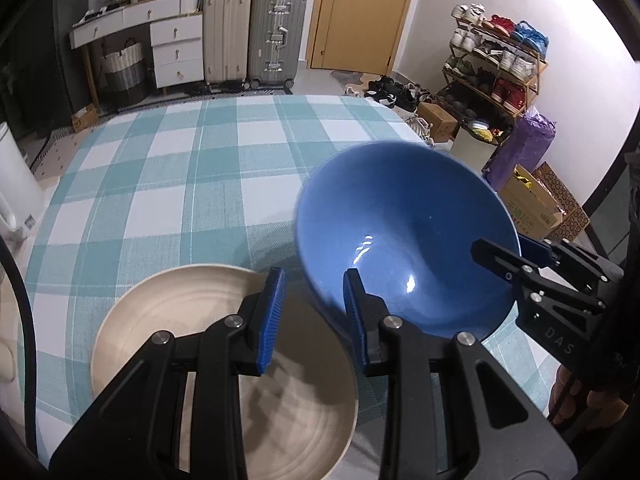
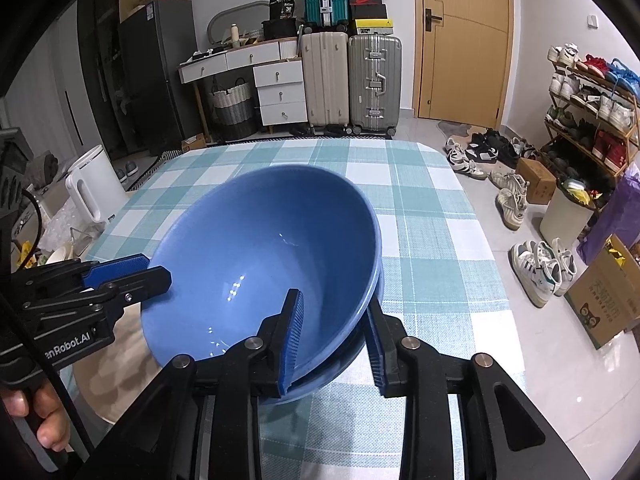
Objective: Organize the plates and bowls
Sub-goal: 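Lower the held bowl into the nested light-blue bowls, then open both grippers to release the bowl into the stack, then close both grippers on the rim of the three-bowl stack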
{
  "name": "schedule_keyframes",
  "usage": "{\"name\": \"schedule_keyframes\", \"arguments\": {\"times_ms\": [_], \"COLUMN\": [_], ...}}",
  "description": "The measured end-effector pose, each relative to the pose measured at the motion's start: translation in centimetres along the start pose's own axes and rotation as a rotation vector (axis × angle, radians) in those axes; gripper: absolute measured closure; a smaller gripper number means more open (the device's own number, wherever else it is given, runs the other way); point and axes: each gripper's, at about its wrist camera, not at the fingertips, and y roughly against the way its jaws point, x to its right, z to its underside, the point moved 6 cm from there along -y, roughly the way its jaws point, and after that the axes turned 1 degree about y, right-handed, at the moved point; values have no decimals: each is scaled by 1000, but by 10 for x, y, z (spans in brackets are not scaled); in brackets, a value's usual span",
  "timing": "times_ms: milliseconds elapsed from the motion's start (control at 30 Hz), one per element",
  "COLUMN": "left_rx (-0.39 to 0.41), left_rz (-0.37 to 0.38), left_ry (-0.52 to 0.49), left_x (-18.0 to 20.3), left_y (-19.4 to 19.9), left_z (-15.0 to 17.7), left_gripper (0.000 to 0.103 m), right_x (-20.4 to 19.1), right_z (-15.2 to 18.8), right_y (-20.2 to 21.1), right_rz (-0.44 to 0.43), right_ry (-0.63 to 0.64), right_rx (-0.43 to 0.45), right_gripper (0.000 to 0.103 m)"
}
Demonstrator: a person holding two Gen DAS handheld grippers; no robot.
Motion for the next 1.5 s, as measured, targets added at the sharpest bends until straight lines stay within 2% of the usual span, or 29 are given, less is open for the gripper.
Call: {"name": "schedule_keyframes", "arguments": {"times_ms": [33,133,167,233,300,367,433,533,600,700,833,1100,1167,1267,1333,1400,1433,1500], "left_rx": [-2,4,6,11,19,29,37,34,41,50,35,3,2,-13,-21,-24,-29,-38], "left_rz": [9,25,25,30,19,-3,-11,-6,-9,-1,21,31,56,87,113,131,127,130], "left_ry": [9,26,31,46,63,71,71,90,107,124,149,177,191,200,195,202,208,218], "left_x": [-1,-6,-7,-11,-15,-18,-20,-23,-25,-28,-30,-30,-30,-28,-25,-25,-25,-25], "left_y": [0,1,1,3,5,6,7,6,7,6,-1,-23,-28,-36,-39,-43,-44,-48], "left_z": [1,0,0,-1,-2,-4,-6,-7,-7,-9,-13,-13,-13,-12,-11,-10,-9,-7], "left_gripper": [75,71,65,53,35,22,22,15,1,1,1,1,1,4,8,21,23,36], "right_x": [0,6,8,13,19,26,31,38,41,42,42,50,50,45,42,40,40,38], "right_z": [0,3,4,6,7,9,10,11,11,8,4,15,18,20,21,23,23,25], "right_y": [0,-2,-1,-2,-1,0,1,1,3,7,10,-9,-16,-24,-28,-32,-33,-35], "right_rz": [6,4,8,17,18,13,5,-4,-14,-36,-62,-160,-197,-259,-271,-274,-284,-300], "right_ry": [0,-18,-22,-32,-51,-74,-90,-113,-122,-132,-133,-217,-243,-262,-261,-263,-267,-265], "right_rx": [-1,-7,-7,-9,-8,-2,8,15,29,66,97,56,45,28,22,21,22,16], "right_gripper": [65,63,62,52,48,39,27,16,11,2,1,1,2,11,18,21,28,39]}}
